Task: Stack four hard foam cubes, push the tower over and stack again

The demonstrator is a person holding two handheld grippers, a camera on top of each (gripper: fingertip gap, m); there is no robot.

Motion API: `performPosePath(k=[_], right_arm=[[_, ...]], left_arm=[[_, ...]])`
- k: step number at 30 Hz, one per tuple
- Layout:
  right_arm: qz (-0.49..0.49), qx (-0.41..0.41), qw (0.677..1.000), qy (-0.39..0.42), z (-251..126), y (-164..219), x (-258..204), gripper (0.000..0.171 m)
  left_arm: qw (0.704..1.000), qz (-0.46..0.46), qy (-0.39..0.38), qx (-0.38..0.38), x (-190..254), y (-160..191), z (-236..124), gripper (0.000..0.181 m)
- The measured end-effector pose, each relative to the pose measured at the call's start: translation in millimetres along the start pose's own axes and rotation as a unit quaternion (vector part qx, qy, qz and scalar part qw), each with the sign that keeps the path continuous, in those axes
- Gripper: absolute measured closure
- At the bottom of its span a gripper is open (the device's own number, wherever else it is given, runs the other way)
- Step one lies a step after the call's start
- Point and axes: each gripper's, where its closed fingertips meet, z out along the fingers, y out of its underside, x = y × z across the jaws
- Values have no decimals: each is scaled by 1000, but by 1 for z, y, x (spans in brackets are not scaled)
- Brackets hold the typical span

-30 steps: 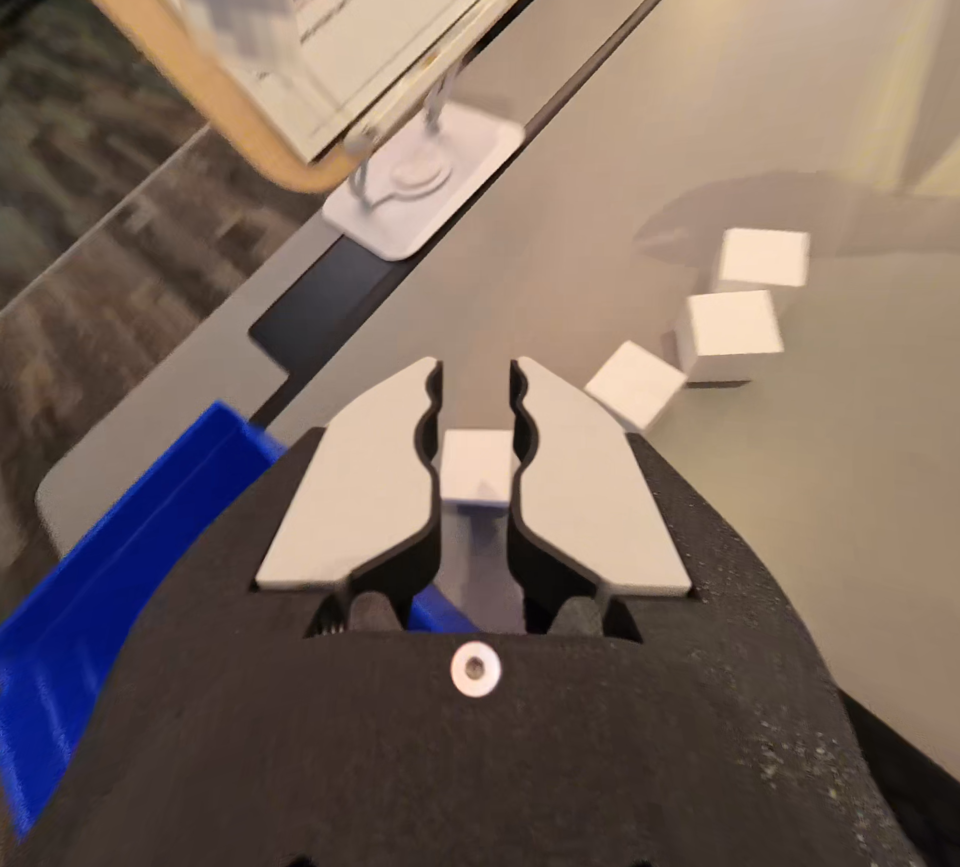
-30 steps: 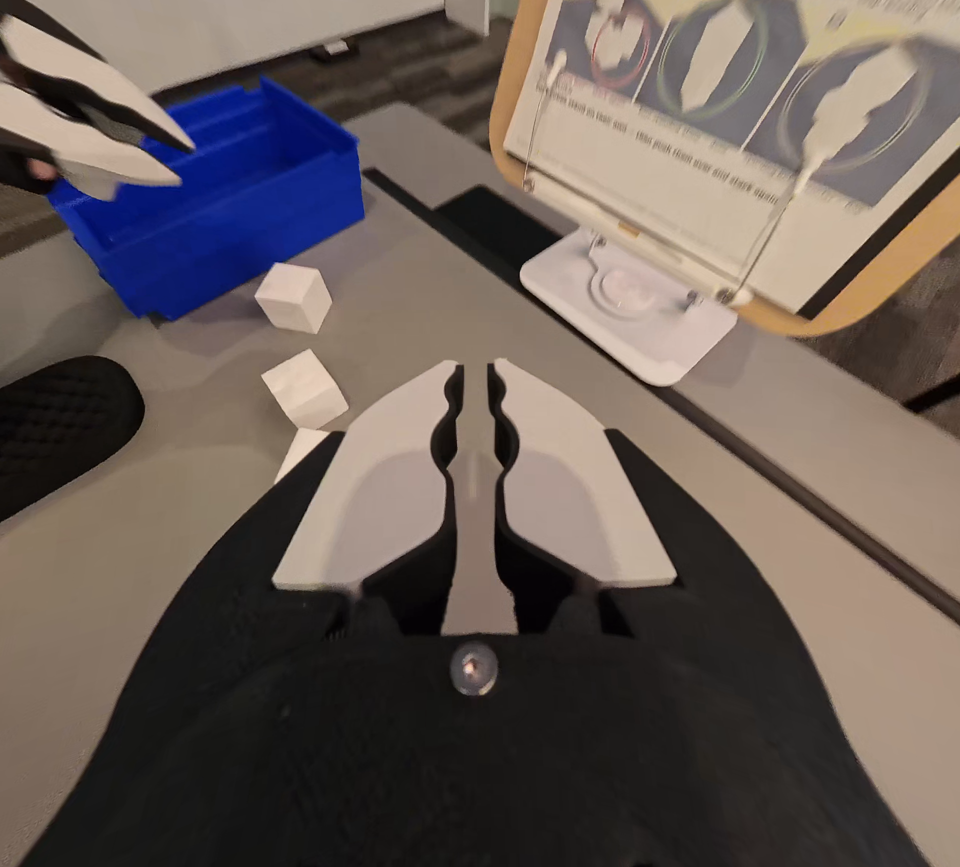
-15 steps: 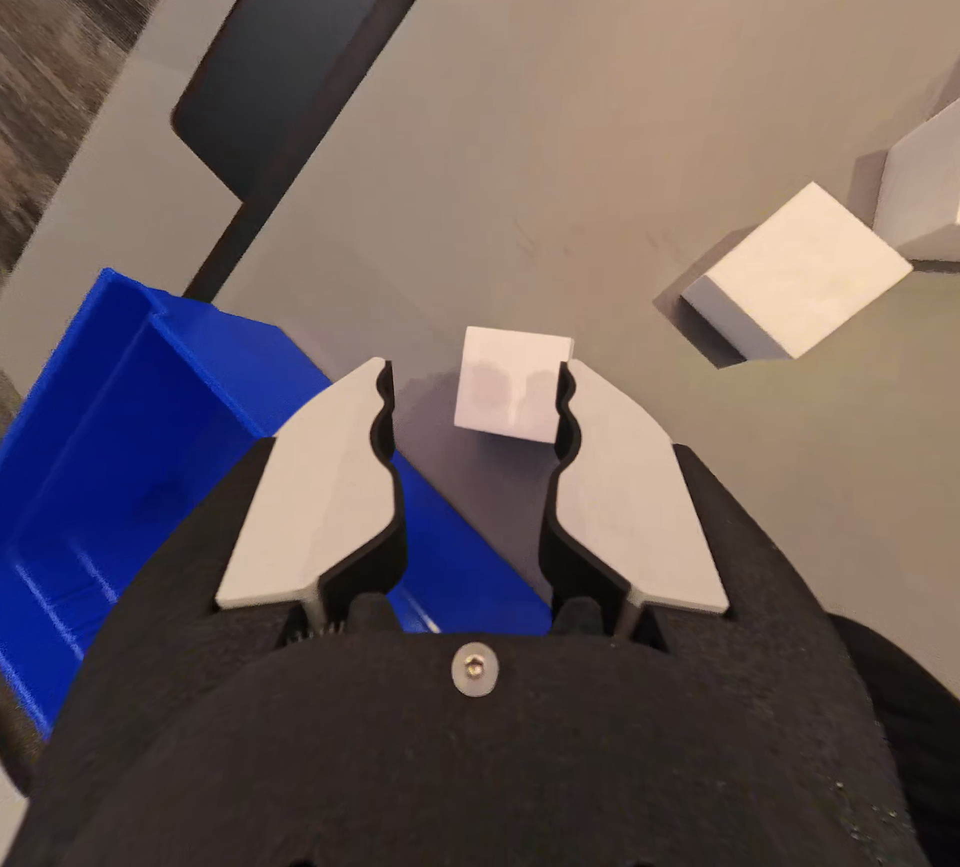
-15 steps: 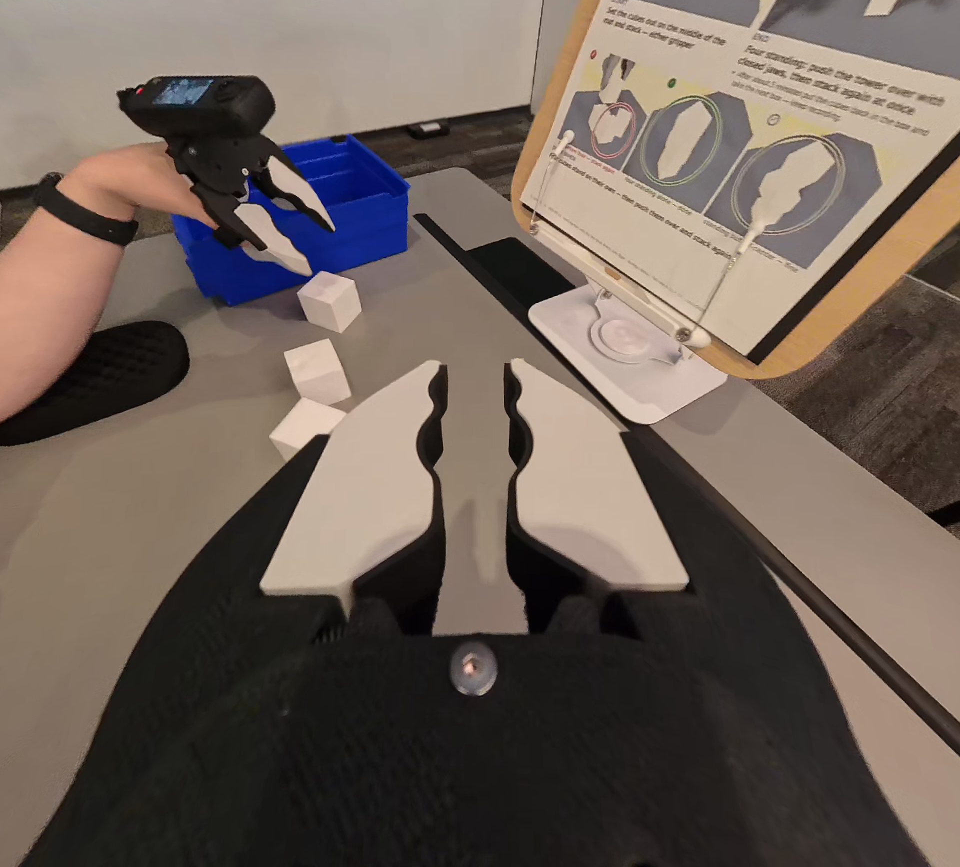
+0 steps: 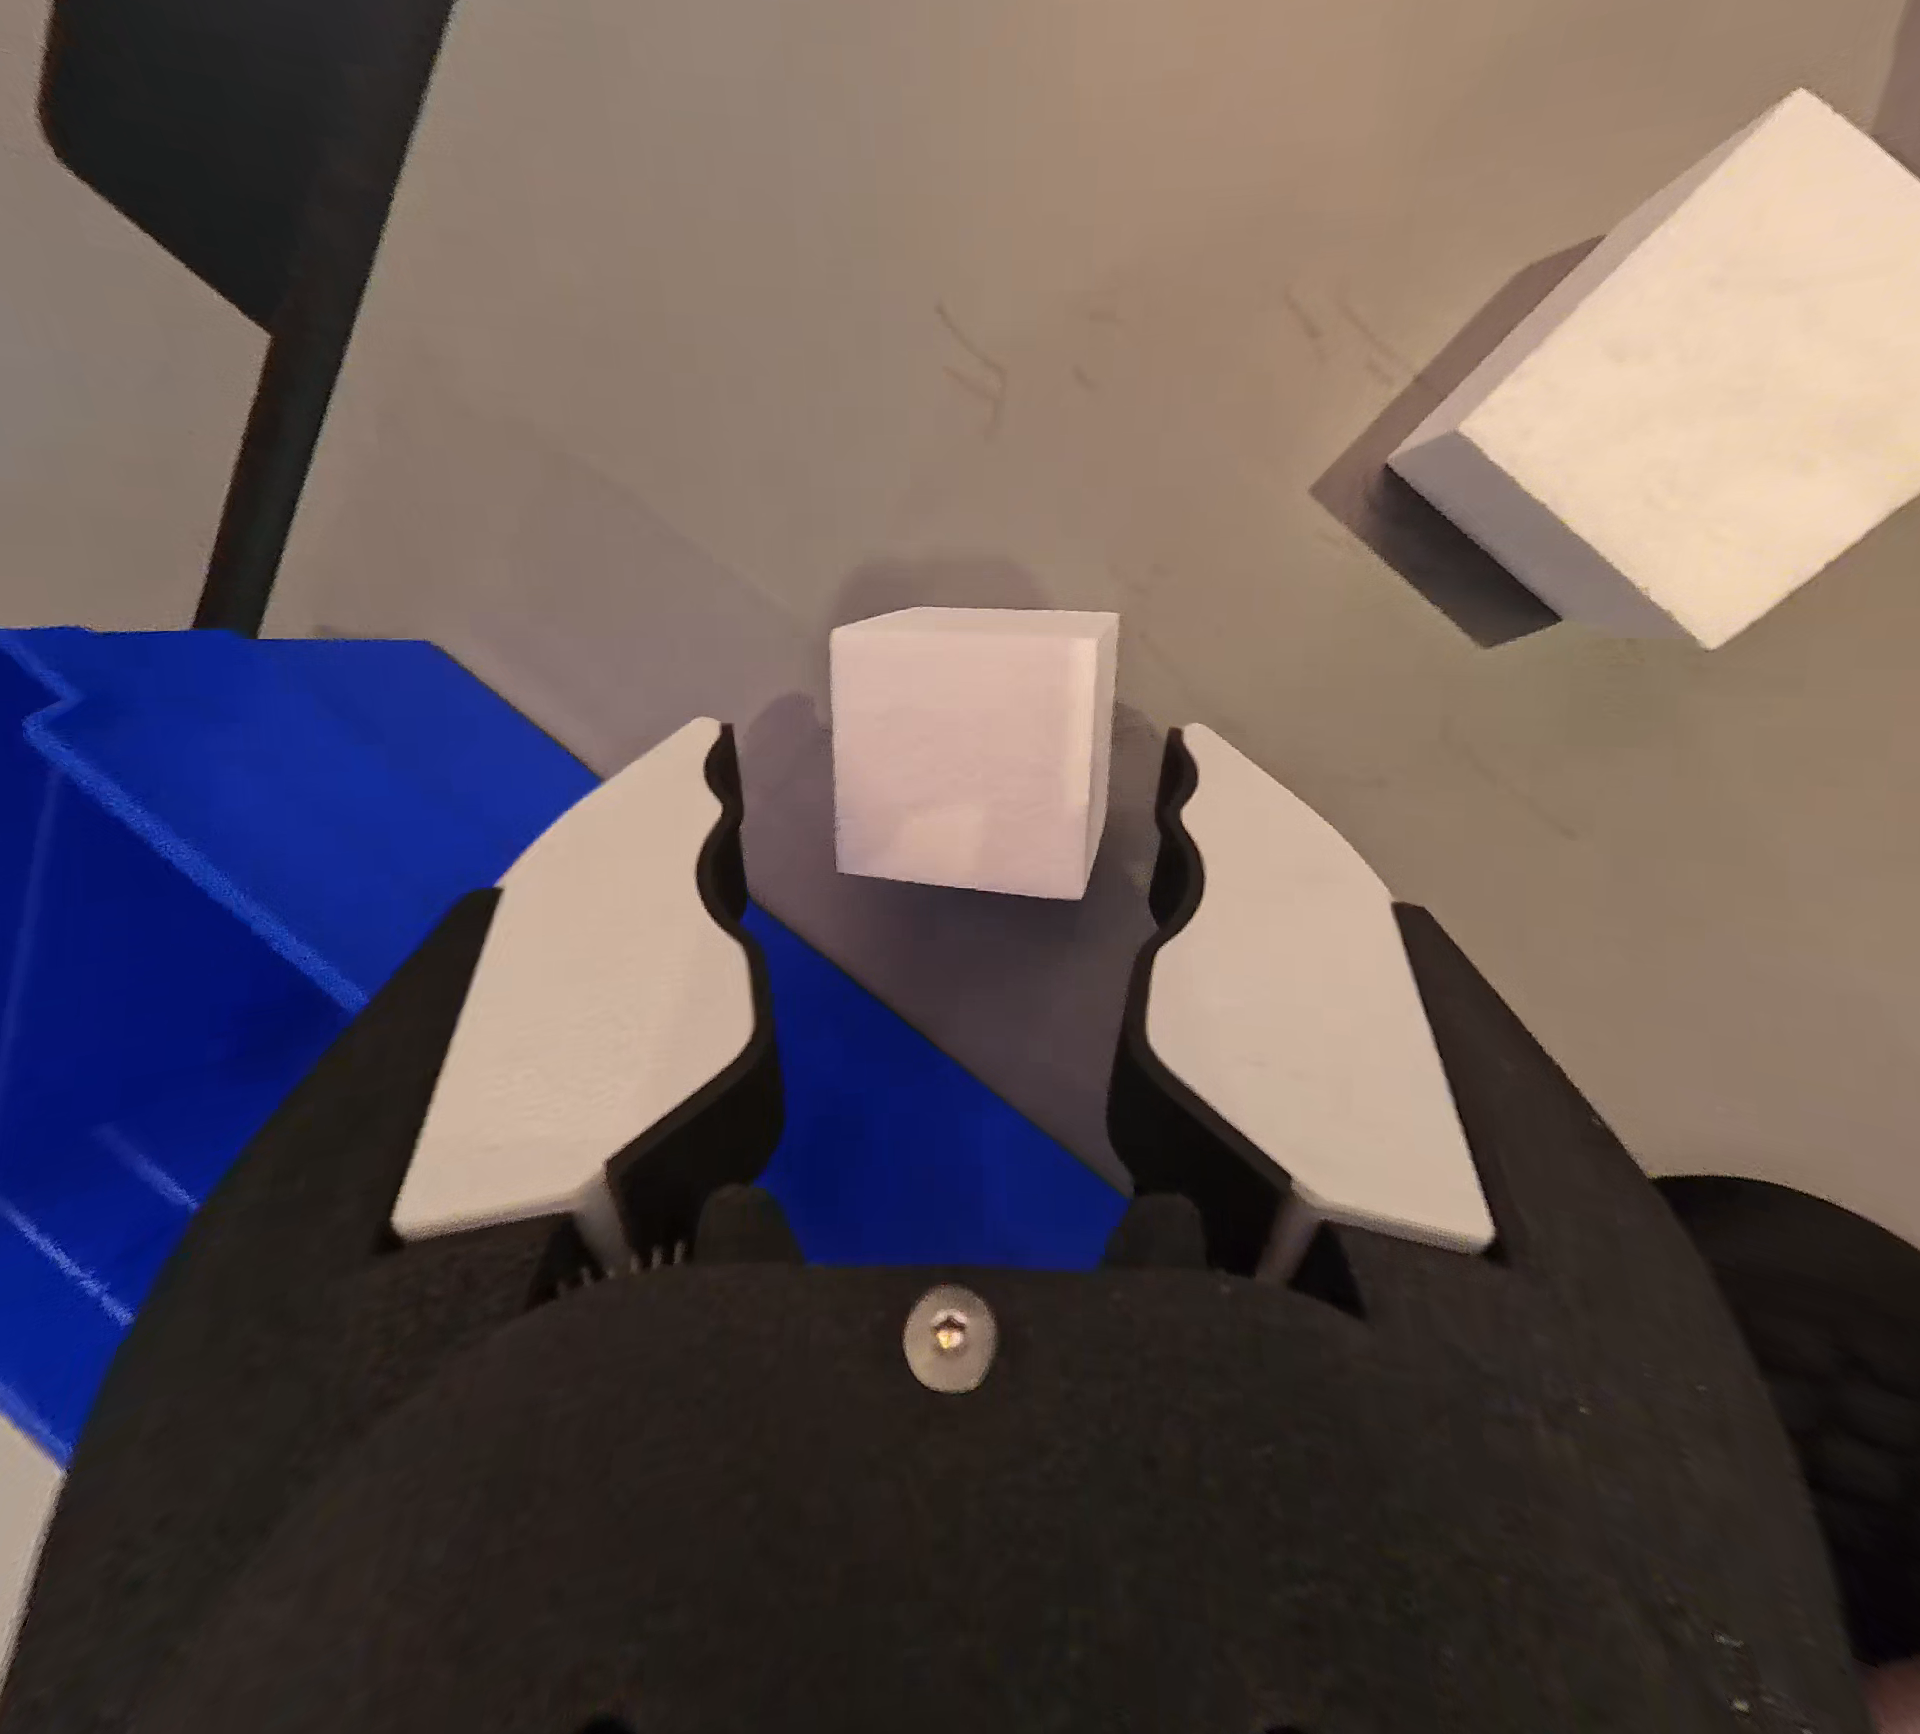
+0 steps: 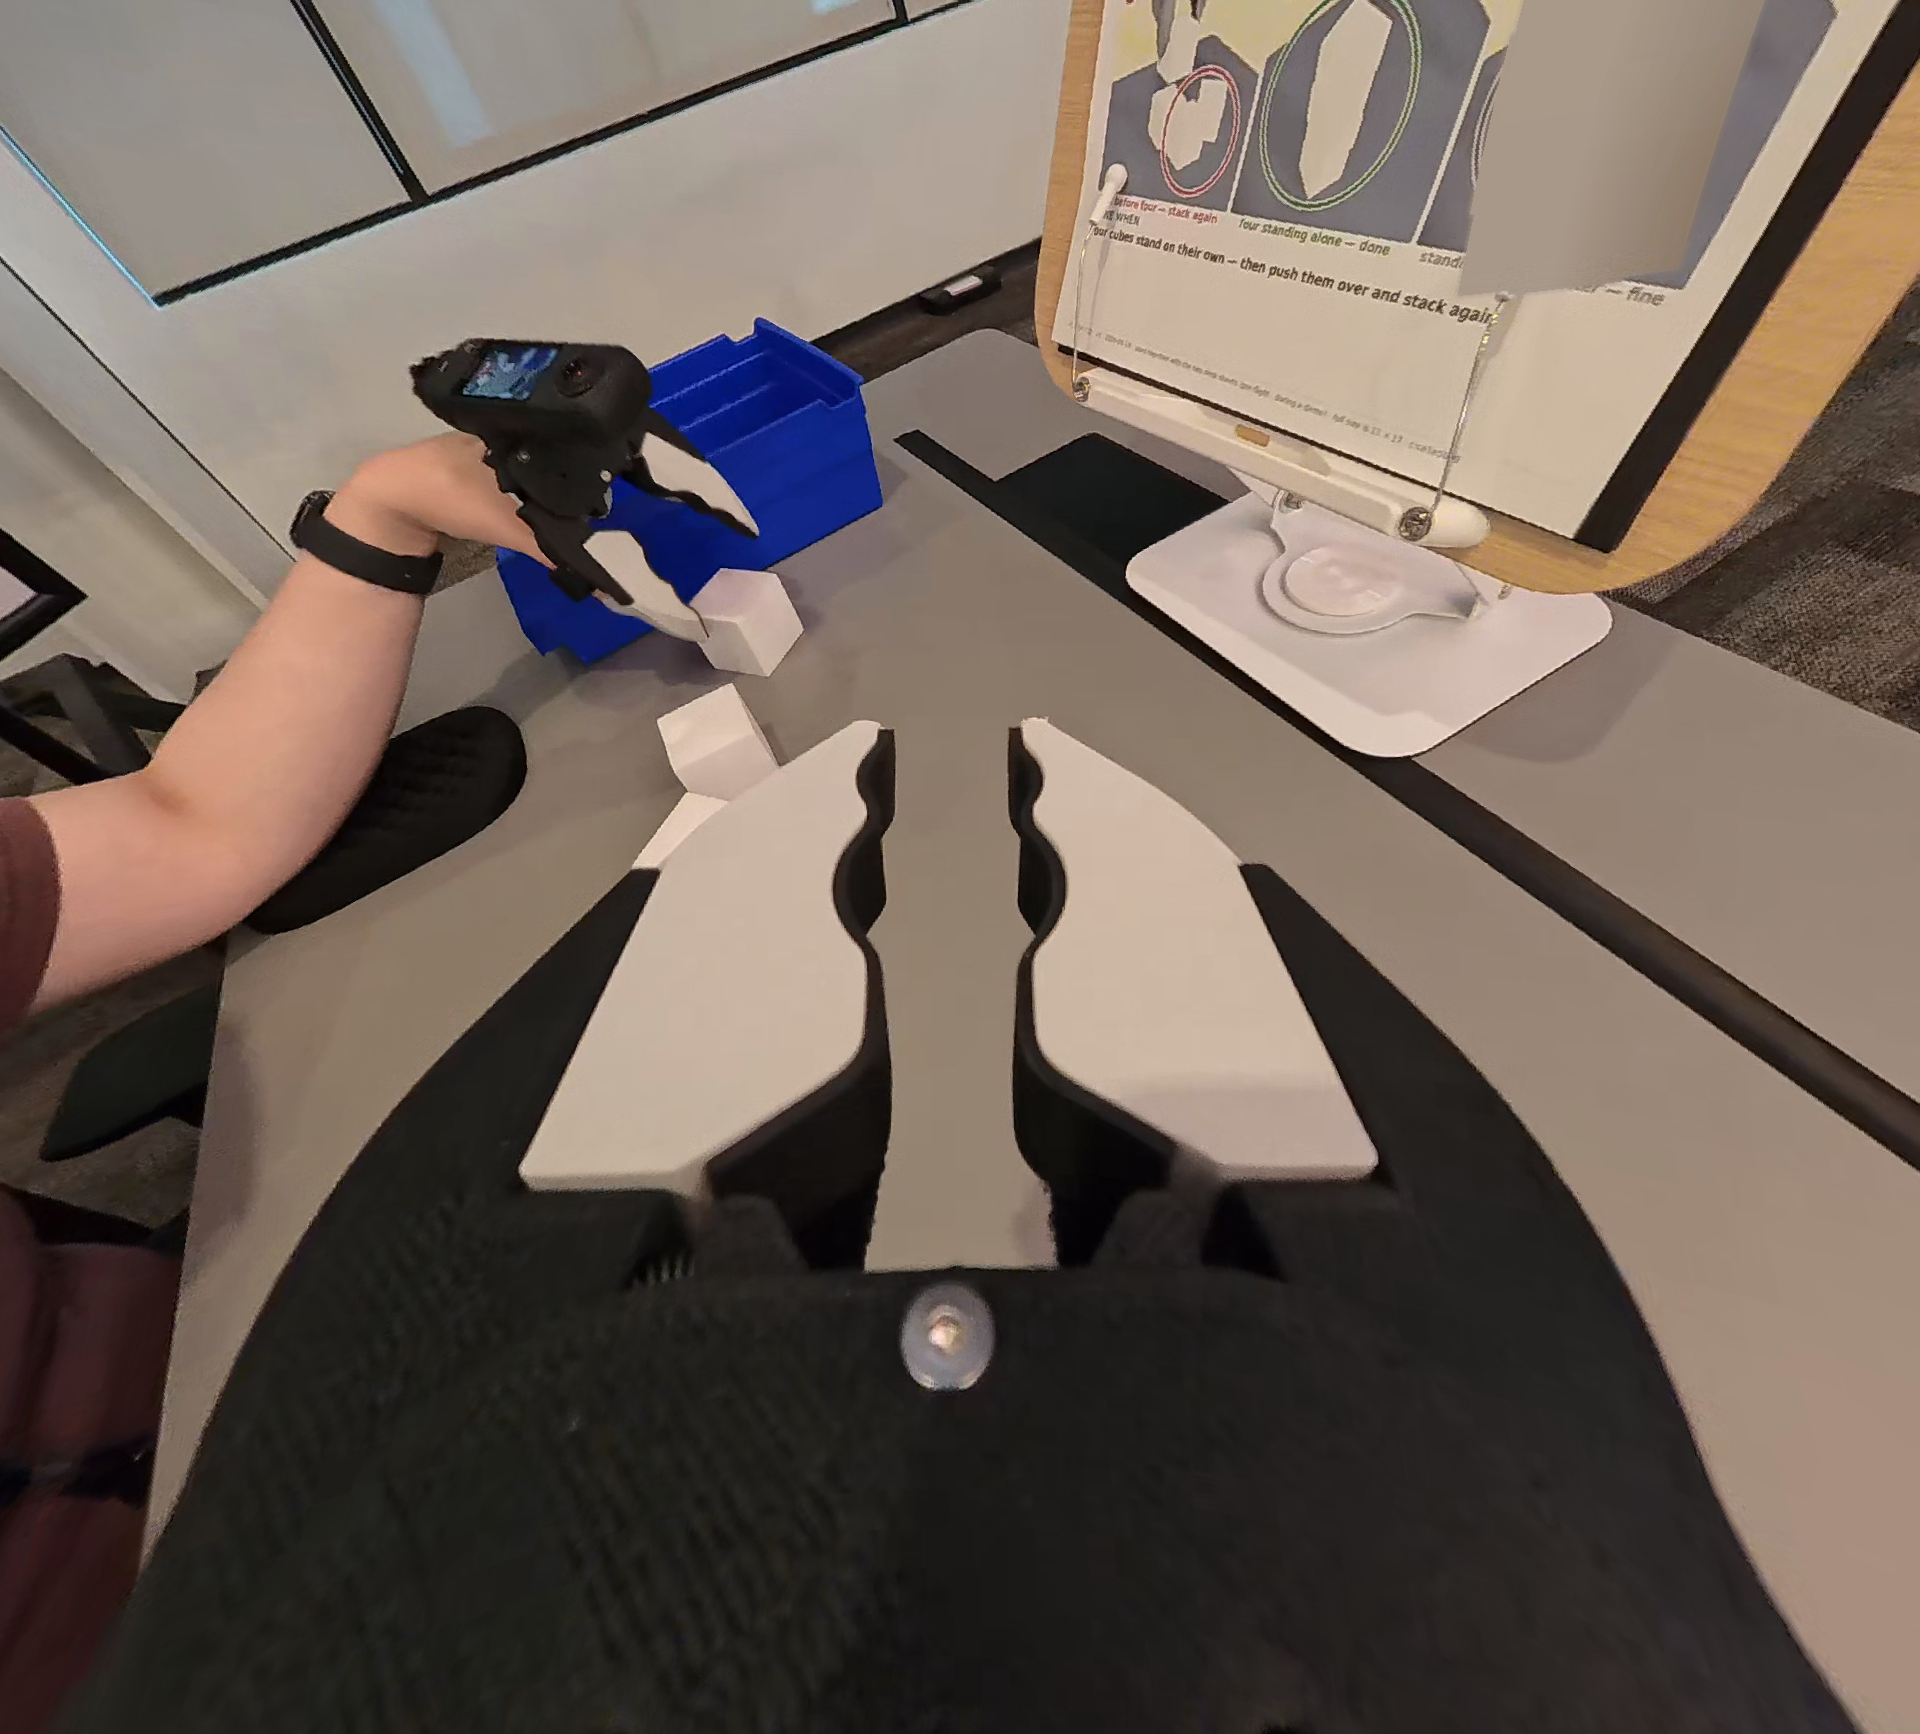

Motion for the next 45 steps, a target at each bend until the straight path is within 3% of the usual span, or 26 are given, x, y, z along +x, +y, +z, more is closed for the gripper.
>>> performPosePath(k=[7,13,15,18,22,26,33,45], right_arm=[[12,-9,1000,-6,-2,6,1,150],[15,-27,1000,-3,-2,14,4,150],[16,-27,999,-2,-2,14,5,150],[18,-25,1000,-2,-3,14,5,150],[20,-29,999,-12,0,16,2,150],[19,-44,999,-20,5,21,-2,150],[22,-61,997,-39,14,28,-9,150],[34,-132,988,-77,48,57,-20,150]], left_arm=[[997,3,7,-78,4,16,20,119],[995,21,8,-100,9,14,21,122],[996,23,2,-84,8,10,10,122],[999,42,4,0,17,-18,-22,122],[980,165,38,103,67,-61,-56,122],[971,214,52,90,94,-69,-59,122],[966,254,21,42,94,-61,-50,122],[960,275,42,32,95,-64,-35,122]])
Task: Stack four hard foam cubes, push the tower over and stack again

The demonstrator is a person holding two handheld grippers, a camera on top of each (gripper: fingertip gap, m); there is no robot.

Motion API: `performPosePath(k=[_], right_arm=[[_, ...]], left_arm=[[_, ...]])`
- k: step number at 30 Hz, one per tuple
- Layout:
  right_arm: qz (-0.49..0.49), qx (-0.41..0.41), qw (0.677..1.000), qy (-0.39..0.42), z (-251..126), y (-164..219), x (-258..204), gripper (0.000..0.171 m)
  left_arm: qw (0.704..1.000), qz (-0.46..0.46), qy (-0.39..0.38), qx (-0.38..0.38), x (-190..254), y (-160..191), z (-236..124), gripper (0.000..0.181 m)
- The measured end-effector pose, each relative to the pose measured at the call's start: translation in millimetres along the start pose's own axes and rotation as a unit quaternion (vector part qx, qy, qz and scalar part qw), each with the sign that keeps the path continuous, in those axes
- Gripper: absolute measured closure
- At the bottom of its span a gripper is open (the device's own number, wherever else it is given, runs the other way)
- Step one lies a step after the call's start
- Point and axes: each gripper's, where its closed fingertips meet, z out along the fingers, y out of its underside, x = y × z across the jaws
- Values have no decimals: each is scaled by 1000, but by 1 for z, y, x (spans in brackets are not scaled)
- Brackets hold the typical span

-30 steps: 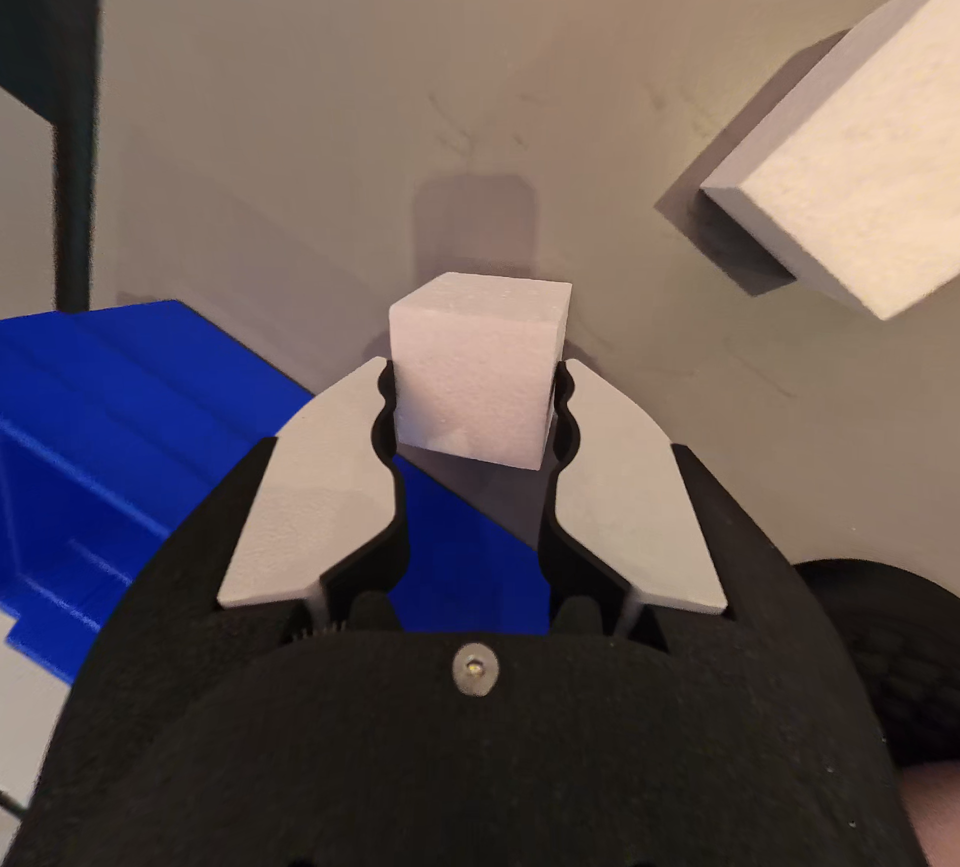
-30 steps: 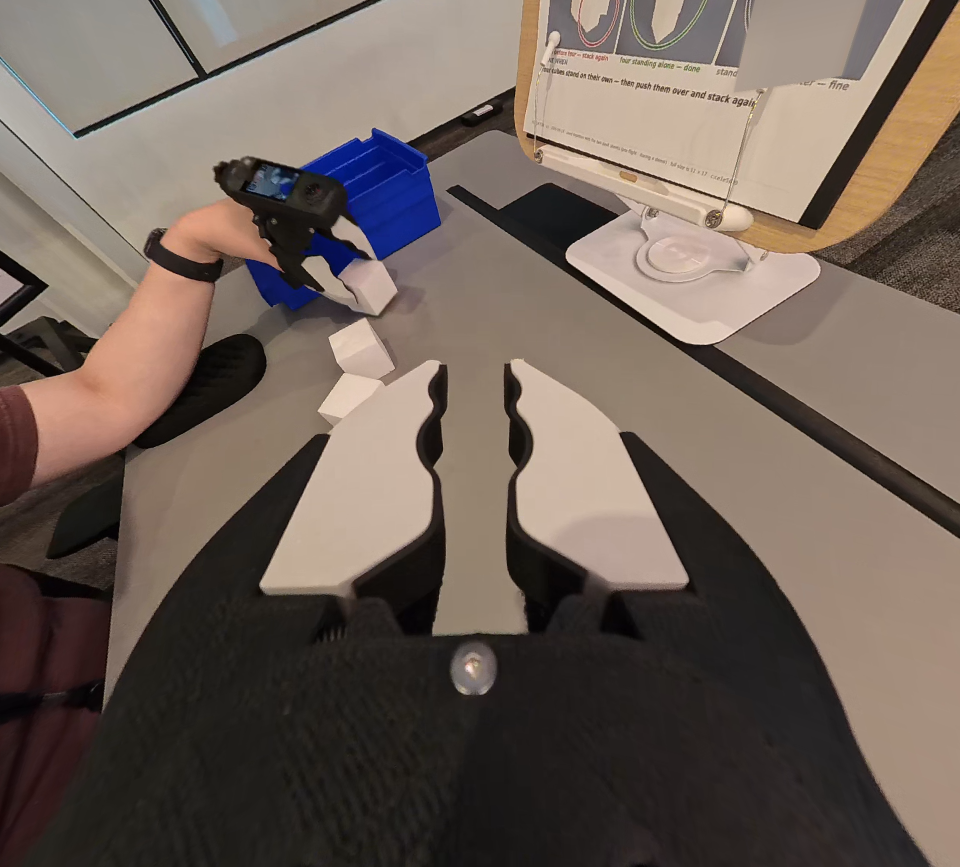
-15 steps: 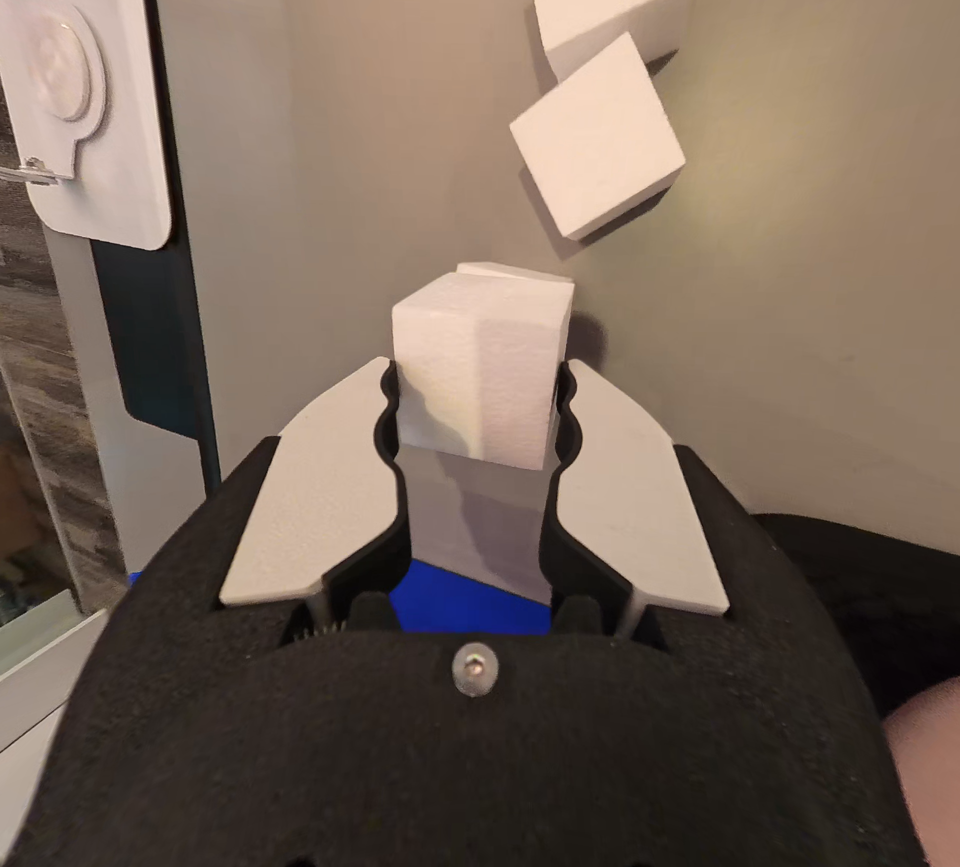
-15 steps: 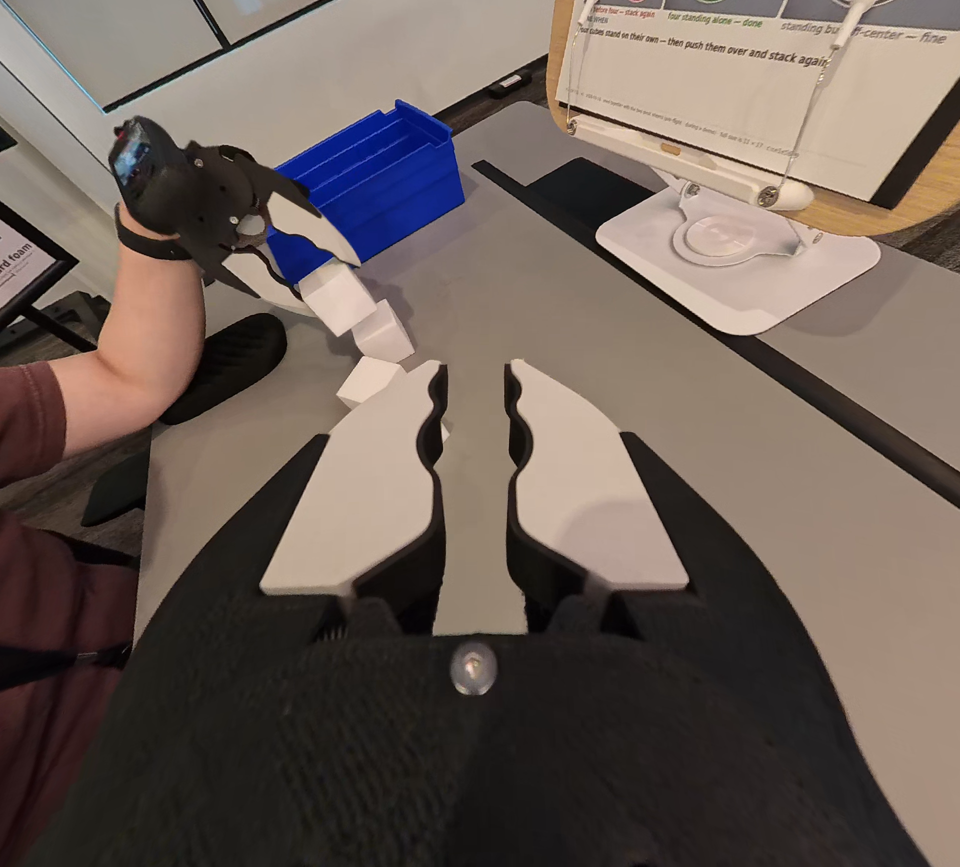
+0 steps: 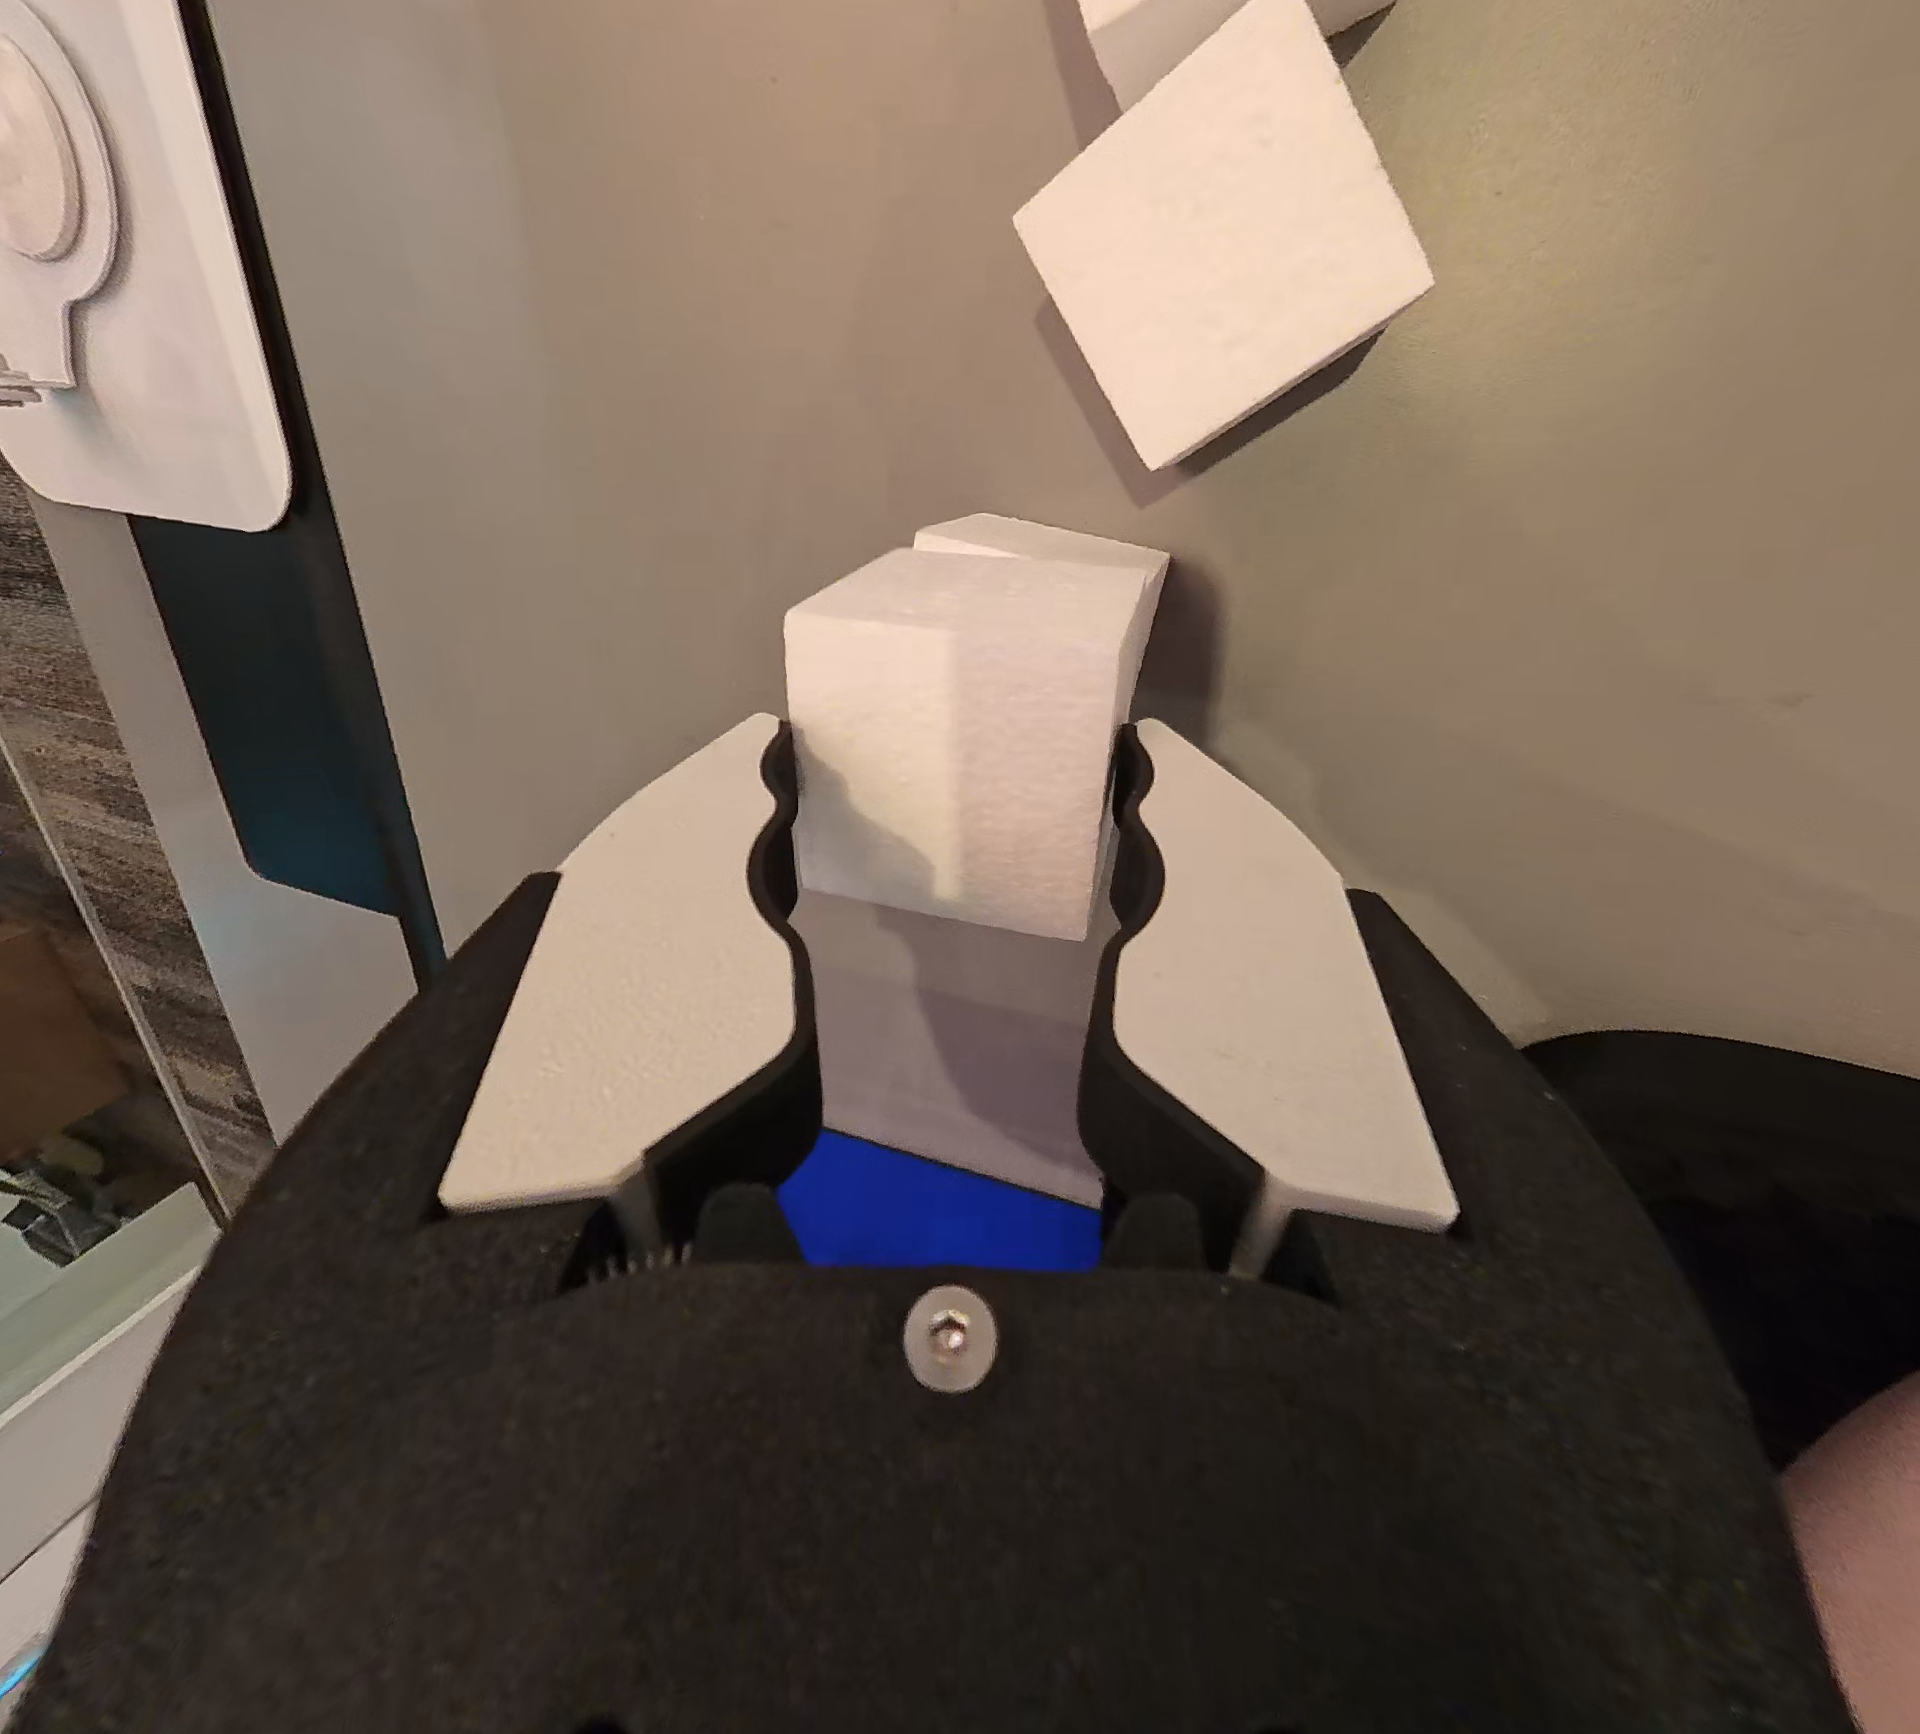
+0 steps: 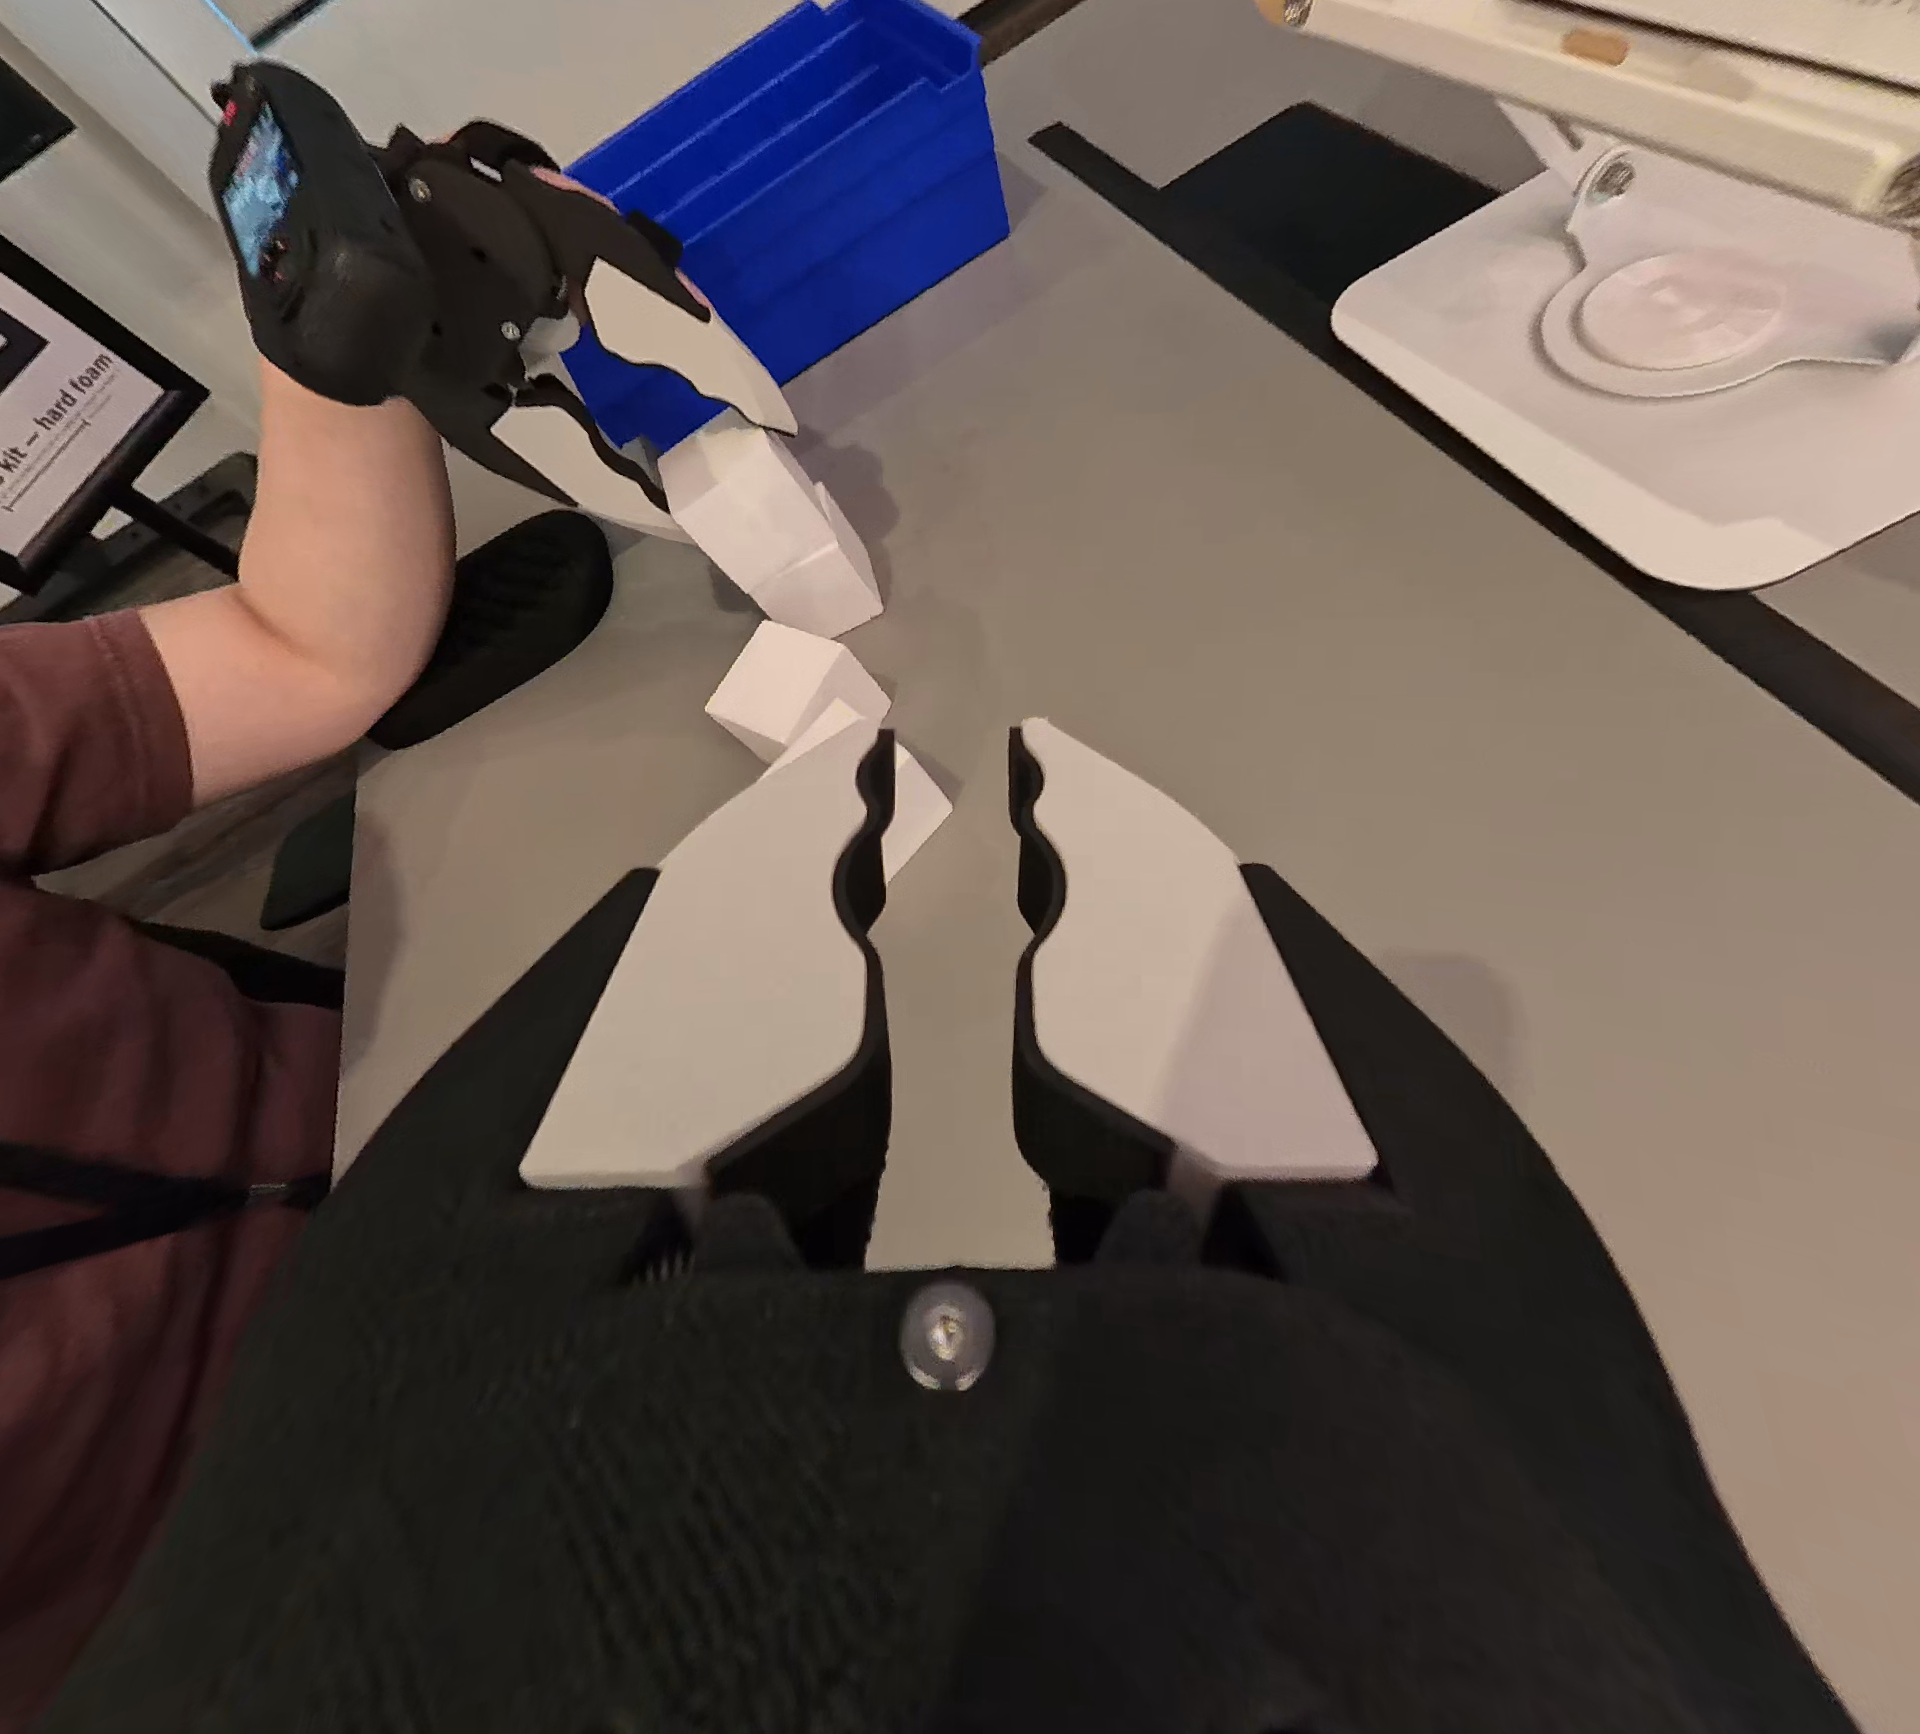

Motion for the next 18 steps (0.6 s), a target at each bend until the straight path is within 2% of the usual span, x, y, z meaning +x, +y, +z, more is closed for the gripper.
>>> performPosePath(k=[5,8,11,14,18], right_arm=[[-2,-22,1000,-14,16,6,-4,148],[-22,-27,997,-73,31,11,-20,138],[-131,-31,979,-150,55,30,-45,112],[-225,-31,959,-168,86,55,-52,99],[-258,-74,950,-161,115,82,-48,99]], left_arm=[[1000,0,4,8,0,-3,1,122],[1000,-4,-7,20,-3,-5,-2,120],[999,-14,-13,43,-3,-7,-11,110],[998,-21,-23,56,-4,-5,-21,110],[996,-37,-30,70,-7,1,-28,114]])
